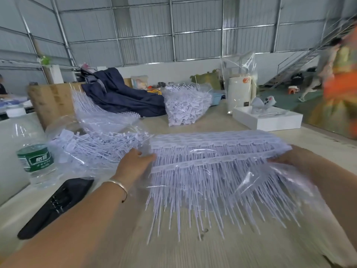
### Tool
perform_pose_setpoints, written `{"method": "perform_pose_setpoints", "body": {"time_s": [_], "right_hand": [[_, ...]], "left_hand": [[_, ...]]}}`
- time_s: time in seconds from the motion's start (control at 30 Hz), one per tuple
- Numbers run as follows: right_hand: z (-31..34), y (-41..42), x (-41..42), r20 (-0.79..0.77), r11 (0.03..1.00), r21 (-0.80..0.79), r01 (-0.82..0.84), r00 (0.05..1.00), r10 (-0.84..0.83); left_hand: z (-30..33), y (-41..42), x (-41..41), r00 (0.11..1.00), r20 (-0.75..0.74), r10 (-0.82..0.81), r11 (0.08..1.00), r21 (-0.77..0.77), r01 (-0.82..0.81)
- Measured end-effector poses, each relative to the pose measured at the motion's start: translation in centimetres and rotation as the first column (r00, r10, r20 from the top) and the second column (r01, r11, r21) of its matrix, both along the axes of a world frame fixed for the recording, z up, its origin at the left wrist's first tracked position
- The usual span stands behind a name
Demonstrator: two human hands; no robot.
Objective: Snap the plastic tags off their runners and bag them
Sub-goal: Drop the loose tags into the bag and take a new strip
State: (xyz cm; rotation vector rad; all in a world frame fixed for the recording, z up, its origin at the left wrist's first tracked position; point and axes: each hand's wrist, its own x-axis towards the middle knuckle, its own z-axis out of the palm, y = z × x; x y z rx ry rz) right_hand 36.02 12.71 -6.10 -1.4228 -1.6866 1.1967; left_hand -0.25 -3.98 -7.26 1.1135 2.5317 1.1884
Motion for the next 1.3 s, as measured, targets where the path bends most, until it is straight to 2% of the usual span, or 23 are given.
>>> {"method": "perform_pose_setpoints", "body": {"time_s": [0.07,0.13,0.2,0.23,0.3,0.33,0.37,0.4,0.43,0.47,0.5,0.57,0.63,0.7,0.77,0.83,1.0,1.1,1.2,1.23,1.3], "right_hand": [[0.1,0.3,-1.3,0.0,0.987,0.135,0.089,0.996,-0.09],[-0.5,1.4,-2.5,0.058,0.95,0.286,0.122,0.988,-0.144],[-0.6,2.3,-3.7,0.108,0.94,0.33,0.084,0.986,-0.126],[-0.7,3.1,-4.1,0.204,0.944,0.326,0.056,0.971,-0.128],[0.2,3.3,-5.1,0.581,0.927,0.375,-0.026,0.785,-0.213],[1.0,3.0,-5.8,0.61,0.891,0.452,-0.048,0.745,-0.269],[1.8,2.5,-6.6,0.548,0.845,0.527,-0.09,0.796,-0.257],[2.7,1.5,-7.4,0.42,0.805,0.576,-0.139,0.896,-0.145],[3.5,0.4,-8.2,0.274,0.772,0.598,-0.215,0.96,0.056],[4.1,-1.0,-8.8,0.206,0.741,0.577,-0.343,0.939,0.274],[4.4,-2.6,-9.3,0.249,0.681,0.519,-0.516,0.854,0.458],[3.6,-4.6,-9.9,0.503,0.536,0.299,-0.79,0.607,0.615],[2.2,-5.5,-10.4,0.729,0.469,0.143,-0.872,0.413,0.545],[1.2,-5.7,-10.6,0.835,0.446,0.175,-0.878,0.372,0.405],[0.7,-5.7,-10.6,0.847,0.431,0.244,-0.869,0.407,0.341],[0.4,-5.6,-10.4,0.821,0.41,0.327,-0.852,0.471,0.323],[-0.7,-6.0,-10.6,0.695,0.311,0.637,-0.705,0.7,0.162],[-0.4,-6.3,-10.4,0.464,0.279,0.856,-0.435,0.885,-0.044],[0.0,-7.1,-10.3,0.242,0.343,0.925,-0.163,0.949,-0.201],[0.0,-7.3,-10.3,0.19,0.376,0.921,-0.103,0.961,-0.202],[-0.3,-7.7,-10.6,0.132,0.435,0.899,-0.053,0.979,-0.153]], "left_hand": [[-0.6,1.2,0.0,0.987,0.155,-0.033,0.998,0.067,0.022],[-0.9,1.9,0.0,0.976,0.209,-0.066,0.987,0.155,0.033],[-1.0,2.2,-0.1,0.992,0.113,-0.056,0.988,0.147,0.039],[-1.0,2.4,0.0,0.997,0.057,-0.053,0.988,0.147,0.044],[-0.8,2.4,0.9,0.995,-0.077,-0.062,0.987,0.143,0.073],[-0.6,2.2,1.5,0.981,-0.172,-0.09,0.983,0.145,0.116],[-0.5,1.8,2.2,0.955,-0.255,-0.153,0.969,0.151,0.196],[-0.3,1.3,2.9,0.916,-0.31,-0.255,0.936,0.158,0.314],[-0.2,0.7,3.6,0.863,-0.34,-0.374,0.887,0.14,0.439],[-0.2,0.2,4.1,0.801,-0.359,-0.479,0.837,0.089,0.54],[-0.3,-0.2,4.4,0.747,-0.379,-0.546,0.803,0.018,0.596],[-0.4,-0.5,4.3,0.692,-0.434,-0.577,0.796,-0.11,0.595],[-0.6,-0.7,3.8,0.687,-0.457,-0.565,0.812,-0.162,0.56],[-0.8,-0.9,3.4,0.688,-0.428,-0.585,0.802,-0.178,0.571],[-1.0,-1.0,3.5,0.664,-0.401,-0.631,0.77,-0.221,0.599],[-1.1,-1.0,3.8,0.625,-0.44,-0.645,0.755,-0.243,0.608],[-0.7,-1.0,3.7,0.55,-0.668,-0.501,0.782,-0.078,0.618],[0.0,-1.1,3.8,0.618,-0.742,-0.26,0.837,0.146,0.527],[1.1,-1.7,4.4,0.736,-0.676,-0.038,0.889,0.314,0.334],[1.3,-2.0,4.8,0.765,-0.643,-0.043,0.888,0.327,0.324],[1.3,-2.7,5.8,0.769,-0.612,-0.183,0.854,0.288,0.433]]}}
